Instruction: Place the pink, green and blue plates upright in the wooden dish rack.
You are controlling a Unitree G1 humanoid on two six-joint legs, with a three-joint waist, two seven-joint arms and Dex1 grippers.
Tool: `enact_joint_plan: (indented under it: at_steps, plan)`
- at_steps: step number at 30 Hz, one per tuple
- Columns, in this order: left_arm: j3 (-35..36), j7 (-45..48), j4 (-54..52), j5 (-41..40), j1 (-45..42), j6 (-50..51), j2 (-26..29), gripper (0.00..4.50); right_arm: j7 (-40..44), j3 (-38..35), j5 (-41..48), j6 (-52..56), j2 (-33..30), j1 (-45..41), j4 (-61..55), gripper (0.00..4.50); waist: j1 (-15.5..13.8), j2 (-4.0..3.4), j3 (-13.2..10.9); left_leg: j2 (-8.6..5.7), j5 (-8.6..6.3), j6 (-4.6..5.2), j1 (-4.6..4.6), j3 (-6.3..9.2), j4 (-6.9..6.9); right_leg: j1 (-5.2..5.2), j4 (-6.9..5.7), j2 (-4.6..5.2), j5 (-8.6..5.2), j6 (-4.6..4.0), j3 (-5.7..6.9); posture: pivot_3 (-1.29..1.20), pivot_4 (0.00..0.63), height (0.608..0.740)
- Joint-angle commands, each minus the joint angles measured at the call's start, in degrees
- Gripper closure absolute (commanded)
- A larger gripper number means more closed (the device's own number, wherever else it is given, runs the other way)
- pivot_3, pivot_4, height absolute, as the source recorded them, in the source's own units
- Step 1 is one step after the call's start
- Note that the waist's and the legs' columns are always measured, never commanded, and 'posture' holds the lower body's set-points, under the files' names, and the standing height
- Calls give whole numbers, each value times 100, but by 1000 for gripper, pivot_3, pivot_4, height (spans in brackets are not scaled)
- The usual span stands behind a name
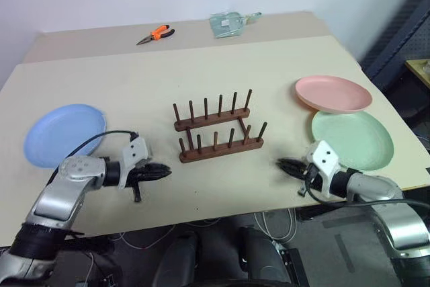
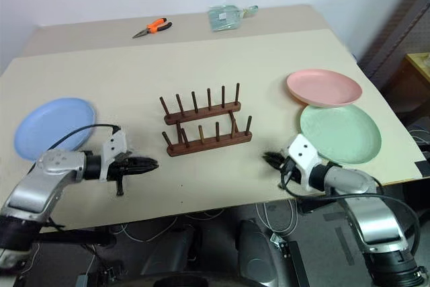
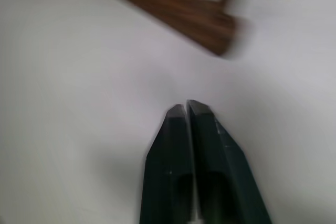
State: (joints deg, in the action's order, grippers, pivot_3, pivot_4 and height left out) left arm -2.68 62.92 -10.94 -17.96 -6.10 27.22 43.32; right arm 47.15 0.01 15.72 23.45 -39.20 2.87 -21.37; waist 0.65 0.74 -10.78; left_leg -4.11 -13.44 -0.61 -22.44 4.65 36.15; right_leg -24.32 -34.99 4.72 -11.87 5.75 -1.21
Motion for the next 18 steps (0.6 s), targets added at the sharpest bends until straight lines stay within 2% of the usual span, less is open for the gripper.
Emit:
enact_joint_plan:
  at_steps: [1, 4, 10, 18]
  plan:
    - [-231, -388, -216, -64, 112, 332, -326, 4450, -275, 433, -234, 32, 251, -231, -249, 4489, -31, 2, 1, -1, 0, 0, 0, 0, 2, 3, 2, 3, 0, 0, 2, 0, 150, 738]
    - [-319, -1073, 176, 295, -114, 158, -853, 4450, -750, 758, -622, 53, 631, -604, 92, 4489, -109, 0, 3, -7, 0, -1, -3, -1, 3, 4, 5, 9, 0, 0, 6, 0, 150, 738]
    - [-424, -1790, 805, 610, -545, -204, -1513, 4450, -1518, 865, -1178, -35, 1115, -1213, 1001, 4489, -150, 3, 7, -16, 1, -1, -3, 0, 7, 7, 5, 3, 14, -19, 10, 0, 150, 738]
    - [-429, -2466, 1859, 918, -1161, -782, -2084, 4450, -2129, 813, -1634, -422, 1440, -2124, 2436, 4489, -129, 6, 24, -15, 2, -1, 7, -1, 10, 13, -4, -8, 17, -19, 10, 0, 150, 738]
